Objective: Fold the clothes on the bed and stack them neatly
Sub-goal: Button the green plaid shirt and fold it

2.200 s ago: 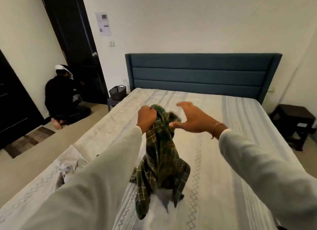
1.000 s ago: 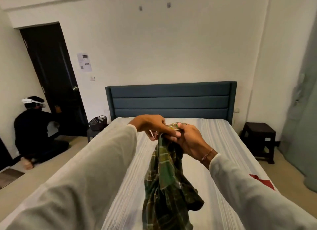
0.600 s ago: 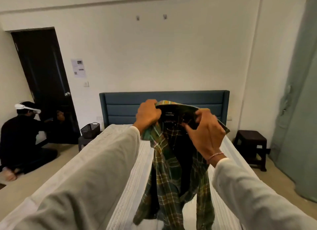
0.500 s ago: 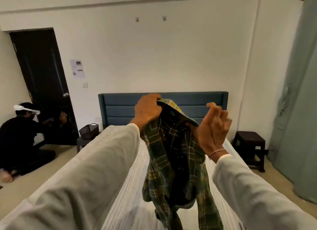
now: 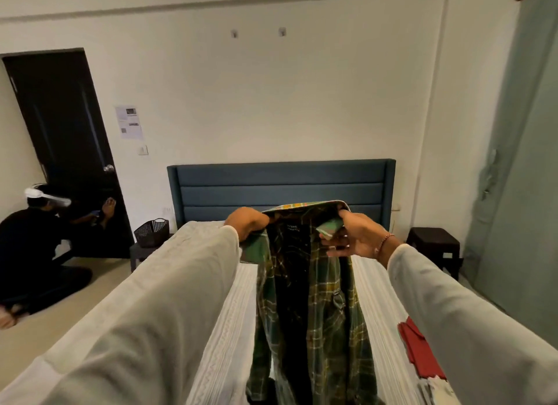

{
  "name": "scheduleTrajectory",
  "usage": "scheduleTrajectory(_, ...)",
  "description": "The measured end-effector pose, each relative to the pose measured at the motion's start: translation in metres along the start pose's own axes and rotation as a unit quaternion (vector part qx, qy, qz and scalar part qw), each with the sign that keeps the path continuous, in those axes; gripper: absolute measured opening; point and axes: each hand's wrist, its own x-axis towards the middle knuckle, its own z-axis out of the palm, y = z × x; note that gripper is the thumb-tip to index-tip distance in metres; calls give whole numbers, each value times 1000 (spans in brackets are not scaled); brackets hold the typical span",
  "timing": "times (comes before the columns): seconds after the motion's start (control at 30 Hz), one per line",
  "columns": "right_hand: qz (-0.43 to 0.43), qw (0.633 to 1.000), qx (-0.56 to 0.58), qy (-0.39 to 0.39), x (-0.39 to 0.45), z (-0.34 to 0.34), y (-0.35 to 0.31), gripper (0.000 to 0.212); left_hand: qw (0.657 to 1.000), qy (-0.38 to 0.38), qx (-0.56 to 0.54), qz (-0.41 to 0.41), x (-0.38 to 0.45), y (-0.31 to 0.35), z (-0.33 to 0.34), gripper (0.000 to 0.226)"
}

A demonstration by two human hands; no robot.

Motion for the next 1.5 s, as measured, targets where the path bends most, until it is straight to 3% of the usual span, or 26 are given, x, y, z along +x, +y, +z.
scheduleTrajectory(0.07, -18, 999, 42, 4, -1, 8, 1, 33, 983, -68, -156, -65, -3, 1, 5, 16)
scheduleTrajectory(0.13, -44, 997, 58, 7, -2, 16, -3, 33, 942, -127, -291, -111, -5, 4, 10, 22)
scheduleTrajectory(0.23, -109, 992, 44, 56, -6, 30, -12, 34, 908, -172, -358, -137, -10, 23, 15, 31)
scheduleTrajectory(0.37, -248, 949, -123, 149, -9, 38, -20, 52, 907, -69, -413, -44, -22, 52, 17, 33)
scheduleTrajectory(0.5, -346, 905, -171, 180, -19, 36, -28, 54, 894, 56, -442, 52, -21, 57, 17, 43)
scheduleTrajectory(0.63, -329, 929, -94, 138, -30, 36, -35, 51, 895, 147, -388, 162, -33, 61, 3, 44)
scheduleTrajectory(0.7, -322, 943, -24, 84, -40, 41, -33, 36, 894, 191, -351, 206, -39, 61, -3, 37)
scheduleTrajectory(0.8, -348, 935, 50, 42, -56, 54, -24, 28, 886, 217, -342, 224, -58, 60, -12, 33)
scheduleTrajectory(0.9, -375, 923, 83, 42, -70, 68, -13, 24, 852, 197, -432, 220, -80, 65, -14, 33)
scheduleTrajectory(0.97, -403, 908, 64, 100, -86, 80, -7, 24, 818, 147, -527, 176, -98, 65, -12, 33)
scheduleTrajectory(1.07, -432, 874, 31, 221, -105, 91, 1, 33, 794, 126, -576, 151, -124, 60, -5, 35)
scheduleTrajectory(1.13, -439, 866, 16, 240, -118, 89, 10, 37, 792, 144, -566, 178, -146, 50, 1, 33)
scheduleTrajectory(1.23, -447, 878, 39, 169, -133, 77, 17, 38, 795, 169, -489, 316, -156, 30, 0, 26)
scheduleTrajectory(1.27, -445, 884, 34, 139, -162, 60, 24, 45, 806, 199, -424, 363, -182, 21, -1, 27)
scheduleTrajectory(1.33, -453, 879, 0, 150, -174, 44, 26, 53, 830, 255, -281, 410, -183, 11, -15, 30)
scheduleTrajectory(1.4, -484, 848, -66, 204, -196, 24, 29, 63, 820, 352, -114, 438, -194, 4, -27, 30)
scheduleTrajectory(1.5, -503, 818, -90, 265, -234, 0, 39, 51, 786, 427, 49, 444, -233, -1, -35, 42)
